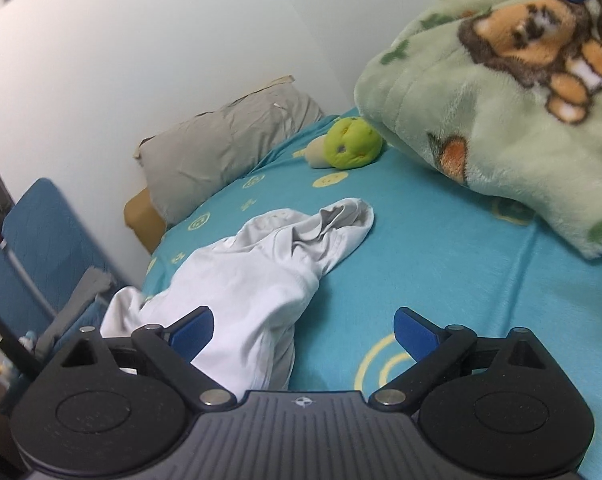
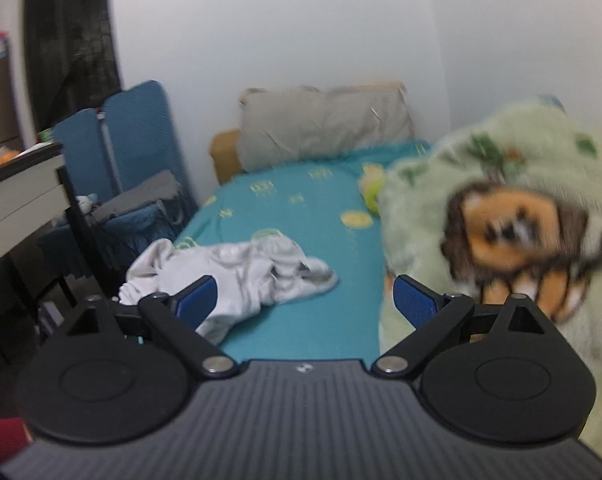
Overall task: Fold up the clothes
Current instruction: 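Move both tools toward the white T-shirt and reach for its edges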
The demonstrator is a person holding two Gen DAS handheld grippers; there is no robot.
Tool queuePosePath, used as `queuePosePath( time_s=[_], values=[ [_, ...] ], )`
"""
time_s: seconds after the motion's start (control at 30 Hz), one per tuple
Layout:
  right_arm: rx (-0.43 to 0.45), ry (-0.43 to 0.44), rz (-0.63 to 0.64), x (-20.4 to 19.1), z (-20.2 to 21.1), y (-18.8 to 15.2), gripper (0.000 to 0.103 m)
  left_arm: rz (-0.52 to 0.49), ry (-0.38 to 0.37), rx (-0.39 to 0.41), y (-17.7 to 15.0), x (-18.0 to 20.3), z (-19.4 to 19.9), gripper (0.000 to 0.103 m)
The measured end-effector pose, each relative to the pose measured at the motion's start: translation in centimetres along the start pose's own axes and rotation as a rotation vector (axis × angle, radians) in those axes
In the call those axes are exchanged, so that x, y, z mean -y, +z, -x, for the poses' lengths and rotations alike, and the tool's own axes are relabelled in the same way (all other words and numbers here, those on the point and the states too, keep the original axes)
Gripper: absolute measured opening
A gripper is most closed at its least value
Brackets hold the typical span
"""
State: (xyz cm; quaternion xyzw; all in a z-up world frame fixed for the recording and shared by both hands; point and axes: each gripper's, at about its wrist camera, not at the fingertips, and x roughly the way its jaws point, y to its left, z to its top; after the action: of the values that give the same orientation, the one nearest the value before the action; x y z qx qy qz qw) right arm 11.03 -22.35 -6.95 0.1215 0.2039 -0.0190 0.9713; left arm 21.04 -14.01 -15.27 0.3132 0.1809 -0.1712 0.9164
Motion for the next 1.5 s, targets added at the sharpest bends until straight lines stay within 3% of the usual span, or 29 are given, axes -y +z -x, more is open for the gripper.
queuePosePath(
  time_s=[0.2, 0.37, 0.4, 0.53, 0.57, 0.7, 0.93, 1.1, 1.23, 1.4, 1.5],
  values=[
    [-0.053, -0.070, -0.168, 3.8, -2.1, -0.6, 0.096, -0.059, -0.036, 0.008, -0.1, 0.9, -4.0, 0.083],
    [-0.042, -0.104, -0.275, 5.5, -3.2, -1.0, 0.096, -0.074, -0.008, -0.008, 0.0, 0.5, -7.1, 0.069],
    [-0.043, -0.105, -0.278, 5.4, -3.4, -1.1, 0.096, -0.057, -0.003, -0.018, 0.2, 0.0, -7.6, 0.064],
    [-0.044, -0.105, -0.272, 5.0, -4.3, -1.7, 0.096, 0.091, -0.017, -0.017, 0.6, -3.0, -8.3, 0.017],
    [-0.048, -0.101, -0.267, 4.8, -4.6, -1.8, 0.096, 0.122, -0.020, -0.009, 0.7, -3.8, -8.0, 0.011],
    [-0.052, -0.071, -0.235, 3.9, -5.4, -2.0, 0.096, 0.217, -0.020, 0.045, 1.2, -6.2, -3.9, 0.008],
    [-0.043, -0.012, -0.202, 2.5, -5.4, -2.5, 0.096, 0.401, -0.014, 0.133, 1.7, -9.9, 7.1, 0.007],
    [-0.067, 0.044, -0.157, 0.6, -4.8, -3.2, 0.096, 0.449, -0.027, 0.176, 0.9, -11.0, 14.9, 0.007],
    [-0.110, 0.154, -0.160, -1.2, -4.0, -3.9, 0.096, 0.479, -0.044, 0.211, -0.2, -10.9, 20.3, 0.007],
    [-0.154, 0.330, -0.119, -4.6, -2.8, -5.4, 0.096, 0.517, -0.054, 0.215, -2.4, -10.4, 22.5, 0.007],
    [-0.171, 0.355, -0.042, -6.9, -3.2, -6.1, 0.096, 0.552, -0.063, 0.222, -2.9, -10.7, 22.4, 0.008]
  ],
)
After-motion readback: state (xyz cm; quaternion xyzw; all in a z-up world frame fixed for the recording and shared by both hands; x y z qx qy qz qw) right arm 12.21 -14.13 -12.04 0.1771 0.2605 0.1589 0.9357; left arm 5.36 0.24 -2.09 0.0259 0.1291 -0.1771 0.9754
